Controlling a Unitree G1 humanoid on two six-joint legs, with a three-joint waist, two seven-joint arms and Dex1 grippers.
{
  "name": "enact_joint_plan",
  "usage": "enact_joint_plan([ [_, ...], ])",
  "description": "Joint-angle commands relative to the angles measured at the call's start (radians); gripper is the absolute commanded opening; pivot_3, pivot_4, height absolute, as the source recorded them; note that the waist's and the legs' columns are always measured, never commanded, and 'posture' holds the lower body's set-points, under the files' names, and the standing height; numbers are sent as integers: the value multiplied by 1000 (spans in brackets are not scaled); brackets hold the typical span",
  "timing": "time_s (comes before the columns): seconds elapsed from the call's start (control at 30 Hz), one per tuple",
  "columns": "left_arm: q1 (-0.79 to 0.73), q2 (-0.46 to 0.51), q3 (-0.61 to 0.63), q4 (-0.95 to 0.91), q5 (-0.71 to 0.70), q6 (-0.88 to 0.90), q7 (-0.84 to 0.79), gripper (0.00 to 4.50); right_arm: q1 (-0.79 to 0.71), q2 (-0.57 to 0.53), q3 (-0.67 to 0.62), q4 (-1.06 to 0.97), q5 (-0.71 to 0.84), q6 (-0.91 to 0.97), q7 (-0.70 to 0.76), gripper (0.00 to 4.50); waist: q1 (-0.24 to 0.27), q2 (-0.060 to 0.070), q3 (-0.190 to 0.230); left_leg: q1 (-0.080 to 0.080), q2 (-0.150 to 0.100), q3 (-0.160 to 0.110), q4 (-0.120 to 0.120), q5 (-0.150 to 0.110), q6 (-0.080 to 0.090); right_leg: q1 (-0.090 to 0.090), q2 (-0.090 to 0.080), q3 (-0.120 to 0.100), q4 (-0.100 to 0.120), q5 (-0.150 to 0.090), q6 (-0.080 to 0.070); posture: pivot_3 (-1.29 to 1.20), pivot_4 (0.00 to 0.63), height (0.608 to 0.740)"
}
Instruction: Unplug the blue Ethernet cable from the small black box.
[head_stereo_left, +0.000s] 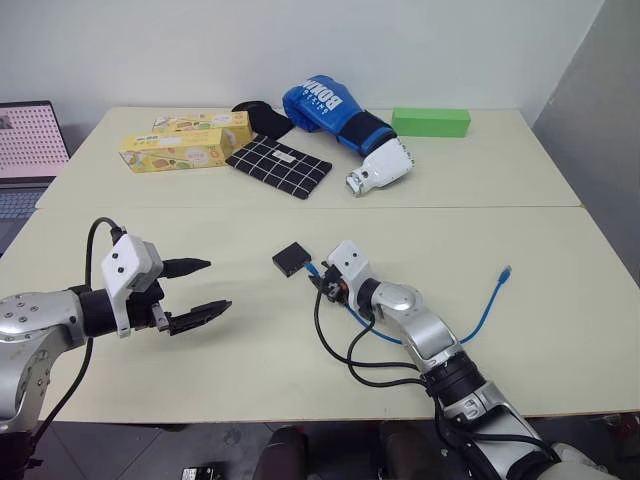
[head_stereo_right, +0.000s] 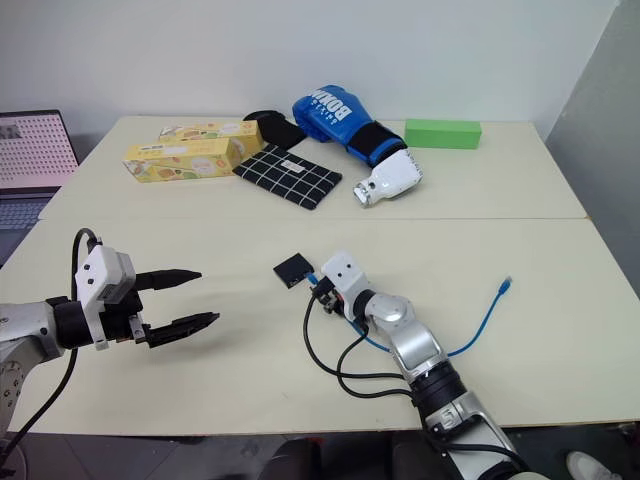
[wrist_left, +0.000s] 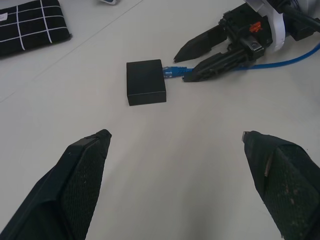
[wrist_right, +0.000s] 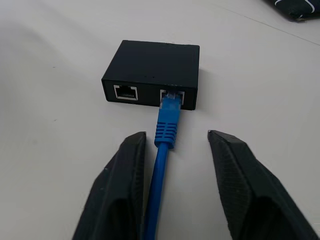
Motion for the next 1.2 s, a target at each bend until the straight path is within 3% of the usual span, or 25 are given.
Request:
enact_joint_plan([
  [0.03,0,-7,16,8,3,-6,10,4500,-8,-21,-8,-16,-14,-13,16,1024,1,0,0,0,0,0,0,0,0,0,0,0,0,0,0,0,150,740],
  [0.17,-11,-23,15,35,-8,18,28,4500,-13,-70,-2,-63,-27,-33,50,157,2,0,0,0,-1,0,0,0,0,0,0,0,0,0,0,0,150,740],
  [0.33,-28,-46,-1,21,-62,87,32,4500,-21,-171,4,-141,-57,-155,118,107,4,0,0,0,-1,0,0,0,0,0,0,0,0,0,0,0,150,740],
  [0.63,-83,-103,6,-50,-342,396,61,4500,-65,-424,35,-175,-98,-752,316,90,2,0,0,0,-1,0,1,0,0,1,-2,0,0,0,0,0,150,740],
  [0.83,-100,-135,-37,-125,-417,471,101,4500,-101,-446,45,-160,-74,-885,386,89,1,-1,0,0,0,0,1,0,0,1,-2,-1,0,0,0,0,150,740],
  [1.2,-149,-206,-72,-98,-434,464,133,4500,-120,-410,32,-215,-22,-846,427,78,6,-1,0,0,0,-1,2,0,0,2,-3,-1,0,0,0,0,150,740],
])
